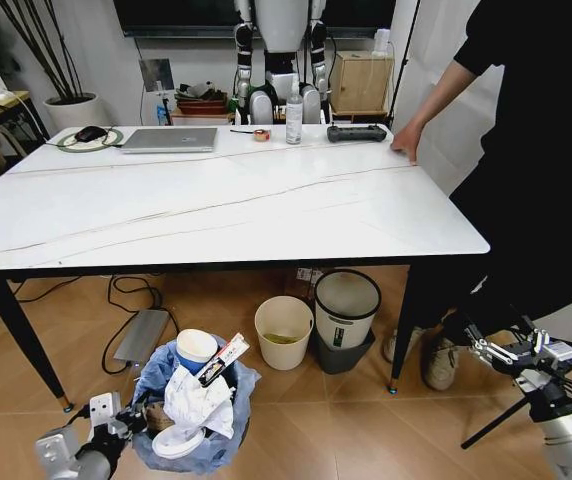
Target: Pick up the trash bin and place the trash from the table into it.
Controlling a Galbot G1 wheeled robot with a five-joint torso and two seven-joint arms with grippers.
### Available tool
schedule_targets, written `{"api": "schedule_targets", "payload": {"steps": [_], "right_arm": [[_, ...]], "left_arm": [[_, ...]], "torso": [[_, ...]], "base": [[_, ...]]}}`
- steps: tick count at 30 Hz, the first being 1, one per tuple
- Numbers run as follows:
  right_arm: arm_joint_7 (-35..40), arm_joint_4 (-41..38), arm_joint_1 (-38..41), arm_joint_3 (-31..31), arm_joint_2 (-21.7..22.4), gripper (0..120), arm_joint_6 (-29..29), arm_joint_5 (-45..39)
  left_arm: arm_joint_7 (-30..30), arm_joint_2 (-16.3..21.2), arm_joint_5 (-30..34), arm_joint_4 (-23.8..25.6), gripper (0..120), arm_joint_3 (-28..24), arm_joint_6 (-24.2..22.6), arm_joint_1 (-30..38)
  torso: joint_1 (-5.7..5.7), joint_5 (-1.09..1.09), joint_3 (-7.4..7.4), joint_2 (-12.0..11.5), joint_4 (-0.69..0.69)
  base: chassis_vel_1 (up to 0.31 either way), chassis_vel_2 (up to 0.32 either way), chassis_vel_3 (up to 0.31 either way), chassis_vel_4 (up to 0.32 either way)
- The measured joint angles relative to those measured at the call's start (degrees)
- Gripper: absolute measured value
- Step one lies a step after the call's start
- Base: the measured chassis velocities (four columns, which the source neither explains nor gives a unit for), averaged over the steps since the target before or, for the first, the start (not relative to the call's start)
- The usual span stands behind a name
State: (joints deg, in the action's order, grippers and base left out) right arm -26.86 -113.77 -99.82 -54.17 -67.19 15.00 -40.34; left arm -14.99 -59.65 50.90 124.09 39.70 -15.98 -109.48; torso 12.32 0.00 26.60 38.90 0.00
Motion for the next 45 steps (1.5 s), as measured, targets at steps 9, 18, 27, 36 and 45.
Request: {"api": "schedule_targets", "payload": {"steps": [9, 18, 27, 36, 45], "right_arm": [[0.00, 0.00, 0.00, 0.00, 0.00, 100, 0.00, 0.00], [0.00, 0.00, 0.00, 0.00, 0.00, 100, 0.00, 0.00], [0.00, 0.00, 0.00, 0.00, 0.00, 100, 0.00, 0.00], [0.00, 0.00, 0.00, 0.00, 0.00, 100, 0.00, 0.00], [0.00, 0.00, 0.00, 0.00, 0.00, 100, 0.00, 0.00]], "left_arm": [[0.08, -0.10, -0.09, -0.51, 0, 0.11, 0.12, 0.32], [0.09, -0.19, -0.13, -0.77, 0, 0.07, 0.15, 0.46], [0.06, -0.19, -0.20, -0.79, 0, 0.16, 0.21, 0.44], [0.08, -0.13, -0.28, -1.53, 0, 0.30, 0.40, 0.75], [0.02, -0.11, -0.20, -2.22, 0, 0.09, 0.49, 1.12]], "torso": [[-1.05, 0.00, -1.67, -2.72, 0.00], [-1.63, 0.00, -2.50, -4.15, 0.00], [-2.51, 0.00, -3.76, -6.29, 0.00], [-3.53, 0.00, -5.53, -9.07, 0.00], [-4.37, 0.00, -6.95, -11.33, 0.00]], "base": [[0.000, 0.000, 0.000, 0.000], [0.000, 0.000, 0.000, 0.000], [0.000, 0.000, 0.000, 0.000], [0.000, 0.000, 0.000, 0.000], [0.000, 0.000, 0.000, 0.000]]}}
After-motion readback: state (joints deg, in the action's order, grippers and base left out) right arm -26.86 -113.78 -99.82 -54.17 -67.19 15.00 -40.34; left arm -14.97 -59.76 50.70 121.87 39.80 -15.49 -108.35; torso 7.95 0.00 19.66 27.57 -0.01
